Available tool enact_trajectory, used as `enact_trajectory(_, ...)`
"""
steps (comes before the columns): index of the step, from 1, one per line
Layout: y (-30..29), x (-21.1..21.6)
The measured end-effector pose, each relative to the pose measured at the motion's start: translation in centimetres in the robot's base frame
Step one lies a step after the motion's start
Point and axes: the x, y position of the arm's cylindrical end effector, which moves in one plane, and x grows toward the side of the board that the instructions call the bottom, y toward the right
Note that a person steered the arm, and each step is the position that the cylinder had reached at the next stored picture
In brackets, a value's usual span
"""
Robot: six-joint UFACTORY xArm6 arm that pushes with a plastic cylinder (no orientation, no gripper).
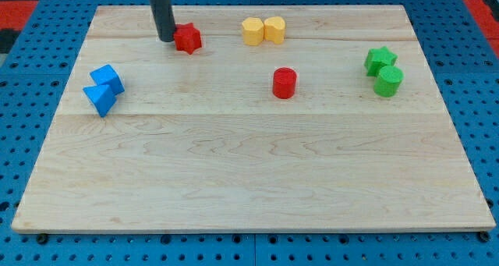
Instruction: Push the red star closer to the yellow hexagon
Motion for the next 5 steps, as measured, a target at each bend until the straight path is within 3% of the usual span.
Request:
enact_trajectory(2,1.1,-0.8)
enact_trajectory(4,-0.4,2.3)
enact_trajectory(5,0.8,1.1)
